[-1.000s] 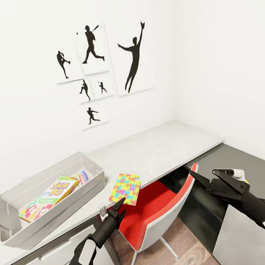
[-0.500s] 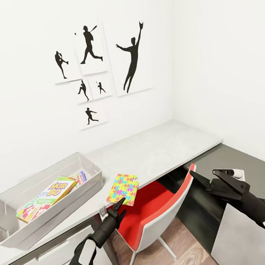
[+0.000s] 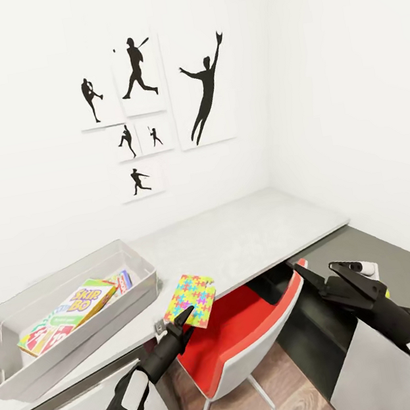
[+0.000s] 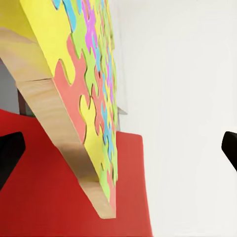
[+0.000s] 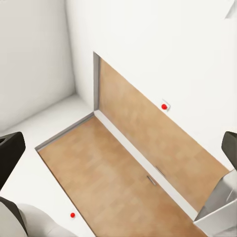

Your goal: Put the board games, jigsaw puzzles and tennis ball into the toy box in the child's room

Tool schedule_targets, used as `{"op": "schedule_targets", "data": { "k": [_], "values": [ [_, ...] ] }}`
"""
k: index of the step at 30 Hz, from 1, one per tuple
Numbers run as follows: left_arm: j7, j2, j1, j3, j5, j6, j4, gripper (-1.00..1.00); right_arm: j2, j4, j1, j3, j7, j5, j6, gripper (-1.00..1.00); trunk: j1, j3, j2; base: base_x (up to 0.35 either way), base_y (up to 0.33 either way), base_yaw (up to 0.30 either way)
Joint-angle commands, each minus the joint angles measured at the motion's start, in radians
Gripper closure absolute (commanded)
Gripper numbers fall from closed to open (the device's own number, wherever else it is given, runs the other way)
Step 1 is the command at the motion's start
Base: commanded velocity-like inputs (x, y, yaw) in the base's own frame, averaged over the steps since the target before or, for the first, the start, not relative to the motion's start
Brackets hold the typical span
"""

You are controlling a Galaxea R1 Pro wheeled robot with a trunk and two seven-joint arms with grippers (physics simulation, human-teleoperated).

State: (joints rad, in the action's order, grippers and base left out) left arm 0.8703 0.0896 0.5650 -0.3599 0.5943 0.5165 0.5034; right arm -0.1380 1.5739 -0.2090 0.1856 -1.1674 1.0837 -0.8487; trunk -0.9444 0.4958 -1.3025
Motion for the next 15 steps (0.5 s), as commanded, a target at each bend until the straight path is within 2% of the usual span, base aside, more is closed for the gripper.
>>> {"op": "schedule_targets", "data": {
  "k": [1,15],
  "values": [
    [0.002,0.001,0.001,-0.005,0.001,0.008,0.0,-1.0,-0.001,0.0,0.0,0.0,0.0,0.004,-0.006,-1.0,0.0,0.001,-0.001,0.055,0.0,0.0],
    [0.003,0.001,0.001,-0.005,0.001,0.008,0.0,-1.0,0.001,0.0,0.0,-0.001,0.0,0.004,-0.006,-1.0,0.0,0.001,-0.001,0.01,0.0,0.0]
  ]
}}
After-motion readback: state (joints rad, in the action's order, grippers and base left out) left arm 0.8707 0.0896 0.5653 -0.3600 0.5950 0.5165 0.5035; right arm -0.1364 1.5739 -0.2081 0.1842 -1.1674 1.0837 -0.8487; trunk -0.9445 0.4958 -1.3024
